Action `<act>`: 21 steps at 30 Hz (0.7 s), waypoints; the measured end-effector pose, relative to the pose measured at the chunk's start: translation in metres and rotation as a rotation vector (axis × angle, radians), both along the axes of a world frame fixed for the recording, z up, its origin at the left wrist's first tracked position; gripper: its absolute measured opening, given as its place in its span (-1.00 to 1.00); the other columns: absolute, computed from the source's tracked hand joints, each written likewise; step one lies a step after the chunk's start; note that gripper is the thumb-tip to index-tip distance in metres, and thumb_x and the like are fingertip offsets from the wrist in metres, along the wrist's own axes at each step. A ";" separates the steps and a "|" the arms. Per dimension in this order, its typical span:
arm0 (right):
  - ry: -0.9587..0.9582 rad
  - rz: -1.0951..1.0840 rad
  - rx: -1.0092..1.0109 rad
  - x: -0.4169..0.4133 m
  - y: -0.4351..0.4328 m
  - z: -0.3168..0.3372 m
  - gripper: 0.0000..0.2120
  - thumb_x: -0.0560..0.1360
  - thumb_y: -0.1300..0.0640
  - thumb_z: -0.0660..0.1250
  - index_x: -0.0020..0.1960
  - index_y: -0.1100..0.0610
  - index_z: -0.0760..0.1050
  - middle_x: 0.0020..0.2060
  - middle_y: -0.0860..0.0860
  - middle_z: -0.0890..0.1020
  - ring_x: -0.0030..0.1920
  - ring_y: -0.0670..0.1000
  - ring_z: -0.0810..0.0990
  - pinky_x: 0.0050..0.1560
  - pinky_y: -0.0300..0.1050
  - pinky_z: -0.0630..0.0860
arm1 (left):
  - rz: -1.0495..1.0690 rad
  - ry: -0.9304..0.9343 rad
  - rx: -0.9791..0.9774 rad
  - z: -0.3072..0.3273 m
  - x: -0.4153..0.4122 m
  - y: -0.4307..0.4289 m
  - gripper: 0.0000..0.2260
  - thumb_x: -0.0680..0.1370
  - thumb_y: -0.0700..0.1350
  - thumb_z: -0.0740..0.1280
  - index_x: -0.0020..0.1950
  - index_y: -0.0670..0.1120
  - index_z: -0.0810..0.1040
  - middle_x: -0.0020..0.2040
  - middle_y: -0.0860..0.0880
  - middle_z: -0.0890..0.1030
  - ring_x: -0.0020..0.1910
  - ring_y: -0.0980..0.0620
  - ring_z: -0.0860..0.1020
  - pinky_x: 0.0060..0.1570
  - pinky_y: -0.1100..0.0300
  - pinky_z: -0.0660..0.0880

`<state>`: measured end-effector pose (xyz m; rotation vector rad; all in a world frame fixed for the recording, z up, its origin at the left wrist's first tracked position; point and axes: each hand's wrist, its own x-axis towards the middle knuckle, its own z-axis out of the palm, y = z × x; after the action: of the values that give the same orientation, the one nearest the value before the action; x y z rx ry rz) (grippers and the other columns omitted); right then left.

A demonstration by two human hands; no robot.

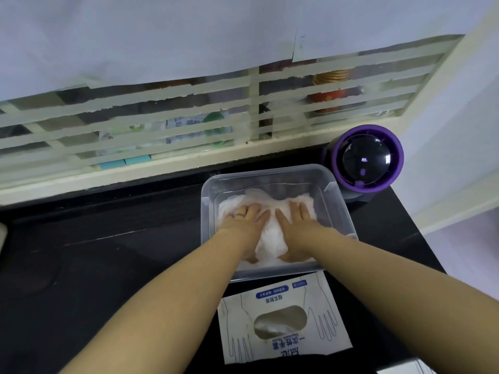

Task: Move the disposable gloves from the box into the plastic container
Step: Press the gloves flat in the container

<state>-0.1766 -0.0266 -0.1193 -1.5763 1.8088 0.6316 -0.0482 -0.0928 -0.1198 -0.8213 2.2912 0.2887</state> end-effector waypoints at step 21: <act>-0.298 0.828 -0.668 0.020 0.104 0.003 -0.84 0.46 0.05 0.40 0.03 -0.07 0.54 -0.23 0.02 0.55 -0.43 0.05 0.48 -0.52 -0.16 0.31 | -0.522 0.773 -0.067 0.035 0.104 0.094 -0.68 0.47 0.04 0.38 0.19 -0.01 0.56 0.13 -0.02 0.56 -0.08 -0.02 0.56 -0.20 0.13 0.56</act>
<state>-0.1568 0.0773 -0.1166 -2.7381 1.1343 0.0858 0.0555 0.0008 -0.0845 -0.0937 3.1393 0.3246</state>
